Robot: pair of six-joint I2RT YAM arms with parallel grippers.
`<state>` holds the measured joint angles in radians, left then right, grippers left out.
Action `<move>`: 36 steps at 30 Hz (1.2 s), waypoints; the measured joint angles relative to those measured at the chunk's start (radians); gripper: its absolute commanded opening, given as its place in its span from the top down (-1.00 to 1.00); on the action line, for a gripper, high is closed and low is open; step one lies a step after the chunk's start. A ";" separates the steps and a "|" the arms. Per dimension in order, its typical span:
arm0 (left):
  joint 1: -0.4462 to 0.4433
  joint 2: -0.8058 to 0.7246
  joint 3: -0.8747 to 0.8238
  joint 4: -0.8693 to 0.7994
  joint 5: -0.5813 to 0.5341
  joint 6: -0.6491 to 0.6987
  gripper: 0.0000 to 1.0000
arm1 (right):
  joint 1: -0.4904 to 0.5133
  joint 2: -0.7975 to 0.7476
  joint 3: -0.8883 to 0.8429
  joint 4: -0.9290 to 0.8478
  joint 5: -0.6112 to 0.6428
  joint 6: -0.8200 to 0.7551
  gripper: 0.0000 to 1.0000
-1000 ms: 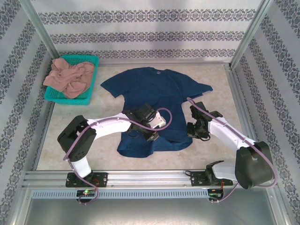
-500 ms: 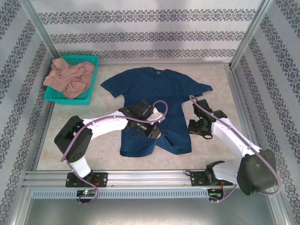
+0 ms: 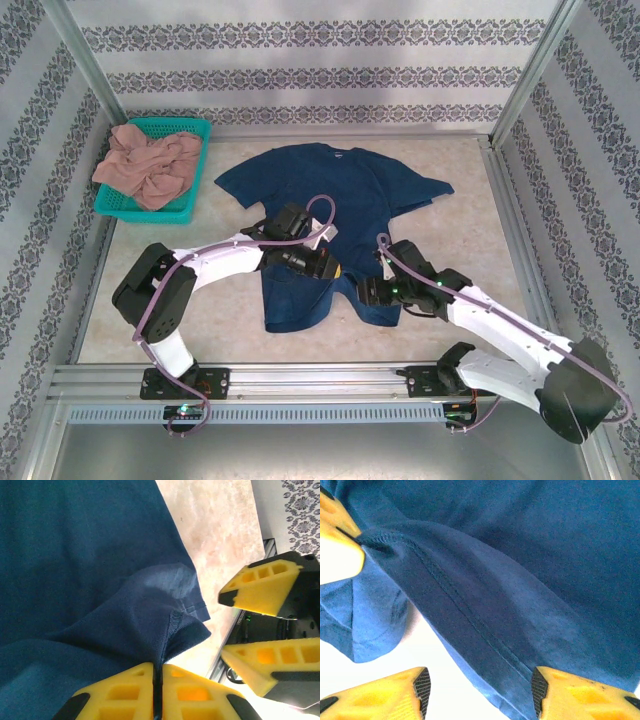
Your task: Fold the inside-out t-shirt
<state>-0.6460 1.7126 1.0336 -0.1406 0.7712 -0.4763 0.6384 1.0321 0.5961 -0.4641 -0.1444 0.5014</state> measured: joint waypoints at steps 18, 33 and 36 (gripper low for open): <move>0.000 -0.003 -0.009 -0.002 -0.018 0.030 0.44 | 0.021 0.144 0.027 0.164 0.101 -0.057 1.00; -0.068 -0.023 0.025 -0.008 -0.126 0.214 -0.33 | -0.060 0.002 0.021 0.170 -0.003 -0.011 1.00; -0.085 -0.013 0.037 -0.006 -0.129 0.235 -0.46 | -0.079 -0.002 0.017 0.169 -0.024 0.005 1.00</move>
<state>-0.7307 1.7000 1.0710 -0.1471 0.6422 -0.2413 0.5598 1.0306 0.6128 -0.2947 -0.1680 0.5064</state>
